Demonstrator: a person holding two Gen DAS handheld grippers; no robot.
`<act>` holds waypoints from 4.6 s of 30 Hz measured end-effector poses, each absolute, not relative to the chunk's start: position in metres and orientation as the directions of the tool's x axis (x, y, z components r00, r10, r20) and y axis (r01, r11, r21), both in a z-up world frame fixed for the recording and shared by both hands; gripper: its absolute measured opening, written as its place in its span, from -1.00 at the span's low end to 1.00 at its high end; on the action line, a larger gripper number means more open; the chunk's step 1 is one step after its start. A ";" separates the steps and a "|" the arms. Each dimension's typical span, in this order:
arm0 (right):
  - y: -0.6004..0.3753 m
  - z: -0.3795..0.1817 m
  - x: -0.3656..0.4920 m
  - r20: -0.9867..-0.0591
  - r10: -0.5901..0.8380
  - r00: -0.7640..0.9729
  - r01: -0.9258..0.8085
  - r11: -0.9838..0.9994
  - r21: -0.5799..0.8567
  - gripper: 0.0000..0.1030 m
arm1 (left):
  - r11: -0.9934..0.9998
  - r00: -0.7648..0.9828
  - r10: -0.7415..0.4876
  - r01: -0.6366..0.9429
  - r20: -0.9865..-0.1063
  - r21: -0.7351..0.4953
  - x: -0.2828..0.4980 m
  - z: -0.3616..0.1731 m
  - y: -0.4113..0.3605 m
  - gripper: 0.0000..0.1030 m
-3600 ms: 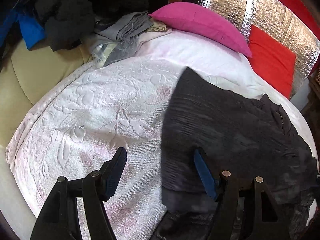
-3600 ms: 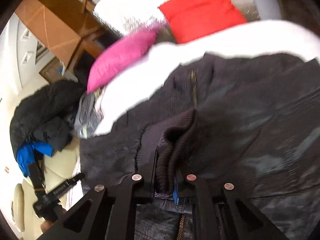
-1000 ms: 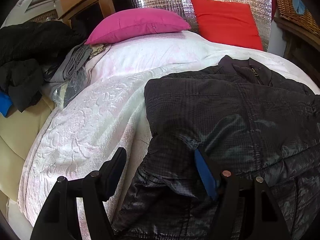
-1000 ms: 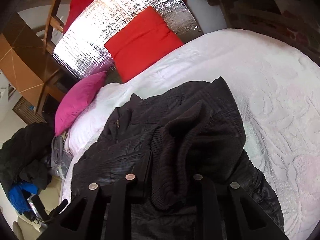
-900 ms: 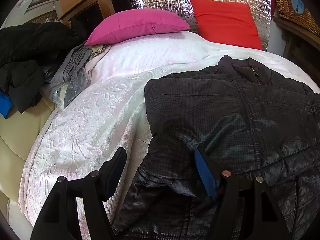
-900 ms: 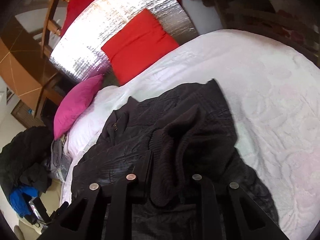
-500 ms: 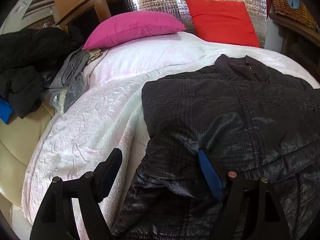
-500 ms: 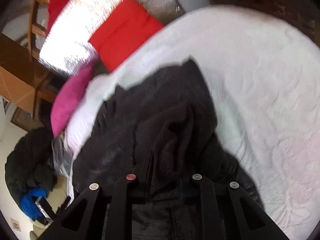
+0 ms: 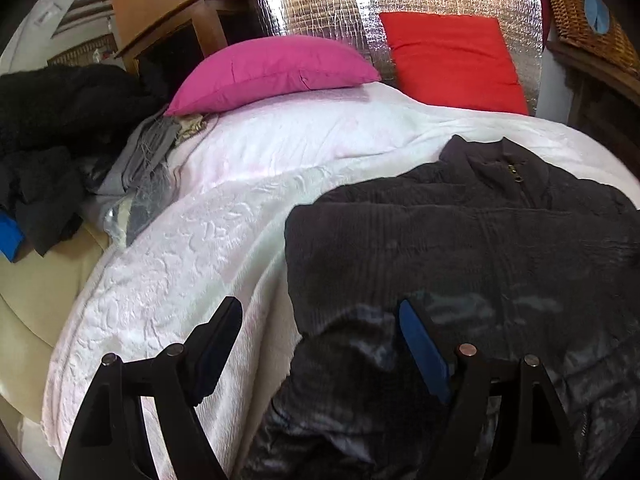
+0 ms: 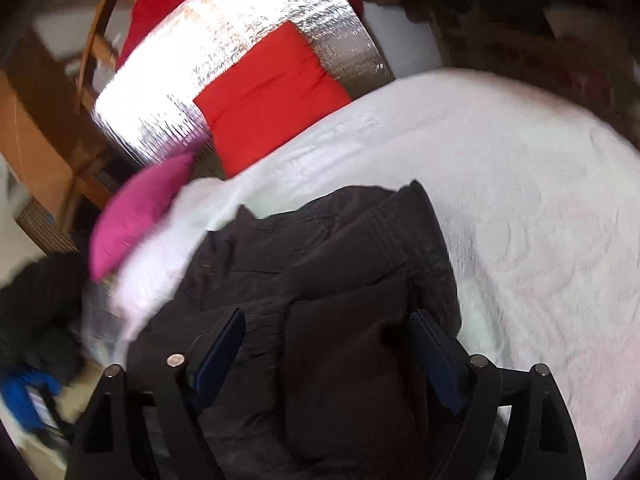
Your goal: Fold large clothes
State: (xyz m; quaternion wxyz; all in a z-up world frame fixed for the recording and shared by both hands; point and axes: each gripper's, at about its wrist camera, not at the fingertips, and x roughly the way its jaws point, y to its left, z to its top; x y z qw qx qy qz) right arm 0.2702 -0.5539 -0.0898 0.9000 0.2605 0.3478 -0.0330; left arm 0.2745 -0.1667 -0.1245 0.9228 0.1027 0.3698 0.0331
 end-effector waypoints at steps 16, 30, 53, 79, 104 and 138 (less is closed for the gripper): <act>-0.494 -0.097 0.305 -0.702 0.023 0.711 0.102 0.985 0.136 0.49 | 0.950 0.668 0.203 0.043 -0.716 0.309 0.290 -0.145 -0.181 0.61; -0.520 -0.057 0.241 -0.725 0.208 0.657 0.073 0.939 0.335 0.22 | 0.949 0.711 0.051 0.184 -0.701 0.256 0.232 -0.118 -0.229 0.62; -0.542 -0.102 0.219 -0.682 0.420 0.599 0.240 0.718 0.653 0.00 | 0.990 0.565 -0.109 0.134 -0.818 -0.039 0.214 -0.127 -0.188 0.62; -0.531 -0.144 0.214 -0.623 0.572 0.533 0.377 0.499 0.780 0.25 | 0.799 0.370 -0.509 -0.132 -0.777 -0.586 0.234 -0.159 -0.118 0.66; -0.528 -0.110 0.198 -0.572 0.326 0.753 0.287 0.620 0.730 -0.51 | 0.790 0.516 -0.417 -0.200 -0.748 -0.579 0.243 -0.153 -0.102 -0.53; -0.577 -0.112 0.245 -0.716 0.271 0.643 0.314 0.760 0.570 0.60 | 0.972 0.539 -0.127 -0.099 -0.833 -0.213 0.275 -0.124 -0.092 0.53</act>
